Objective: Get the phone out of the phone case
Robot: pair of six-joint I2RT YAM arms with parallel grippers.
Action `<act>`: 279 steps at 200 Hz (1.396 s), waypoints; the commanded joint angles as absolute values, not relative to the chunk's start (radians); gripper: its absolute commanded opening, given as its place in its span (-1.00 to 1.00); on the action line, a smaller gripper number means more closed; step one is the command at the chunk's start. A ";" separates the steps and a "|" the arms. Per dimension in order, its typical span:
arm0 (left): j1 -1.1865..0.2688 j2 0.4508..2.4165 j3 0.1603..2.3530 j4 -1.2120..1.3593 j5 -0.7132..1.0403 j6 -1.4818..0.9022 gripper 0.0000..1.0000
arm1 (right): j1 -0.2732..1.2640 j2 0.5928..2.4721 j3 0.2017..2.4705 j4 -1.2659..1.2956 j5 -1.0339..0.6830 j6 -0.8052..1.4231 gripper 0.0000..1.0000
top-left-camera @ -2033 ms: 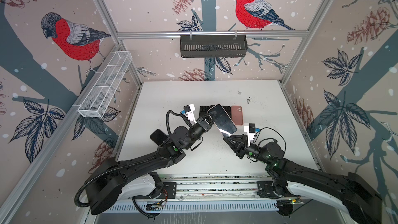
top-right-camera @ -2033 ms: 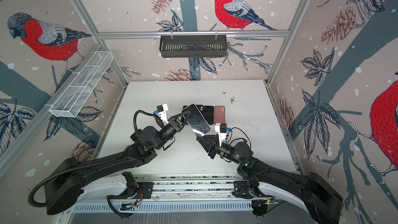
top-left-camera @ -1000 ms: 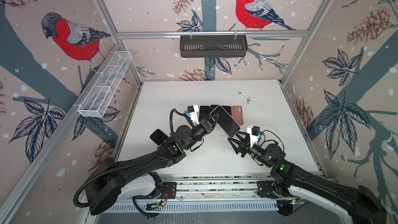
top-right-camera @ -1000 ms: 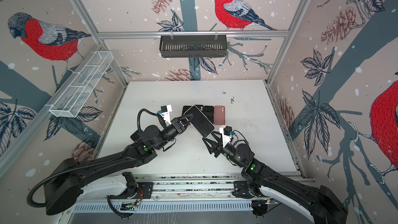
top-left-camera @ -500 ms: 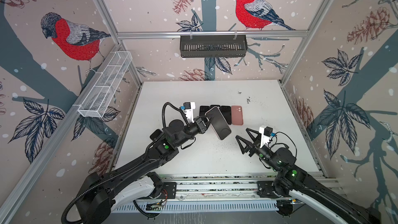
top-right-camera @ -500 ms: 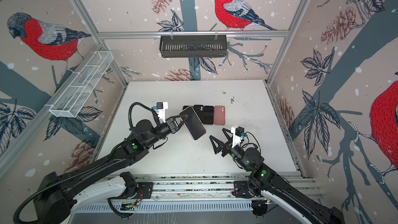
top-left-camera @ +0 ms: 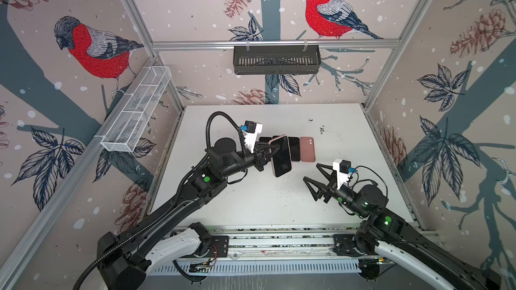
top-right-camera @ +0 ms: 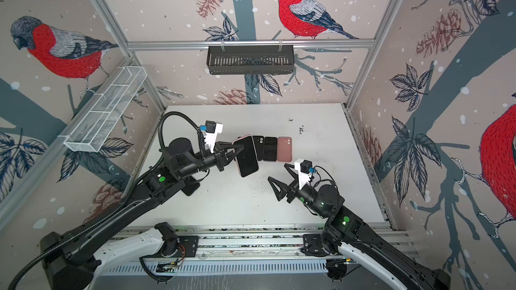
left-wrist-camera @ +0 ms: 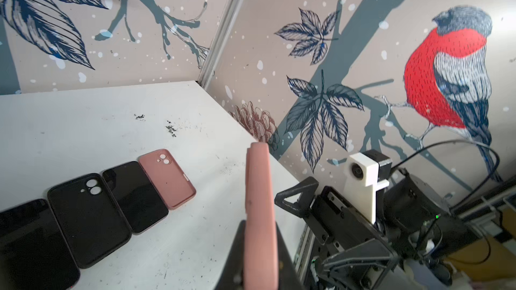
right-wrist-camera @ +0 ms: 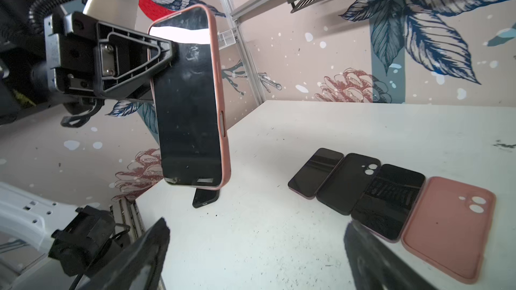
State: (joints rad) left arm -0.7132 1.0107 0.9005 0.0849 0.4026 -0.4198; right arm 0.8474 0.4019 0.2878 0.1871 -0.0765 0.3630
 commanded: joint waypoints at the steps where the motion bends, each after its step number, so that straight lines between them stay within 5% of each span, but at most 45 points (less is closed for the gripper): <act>1: -0.709 1.027 0.945 0.018 0.489 -0.242 -1.00 | 0.848 0.433 0.285 0.250 -0.178 0.301 0.96; 81: -0.708 0.991 0.970 -0.033 0.615 -0.051 -1.00 | 0.910 0.570 0.377 0.191 -0.251 0.108 0.79; 209: -0.696 0.937 0.927 0.096 0.670 -0.153 -1.00 | 0.920 0.711 0.473 0.171 -0.309 -0.024 0.74; 257: -0.696 0.938 0.939 0.074 0.681 -0.144 -1.00 | 0.906 0.756 0.515 0.133 -0.314 -0.084 0.56; 279: -0.695 0.940 0.939 0.068 0.685 -0.141 -1.00 | 0.898 0.773 0.537 0.110 -0.336 -0.107 0.31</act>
State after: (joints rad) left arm -0.6964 0.9398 0.9268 0.0364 0.6544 -0.1574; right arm 0.9039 0.7616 0.5125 0.1295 -0.3042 -0.0593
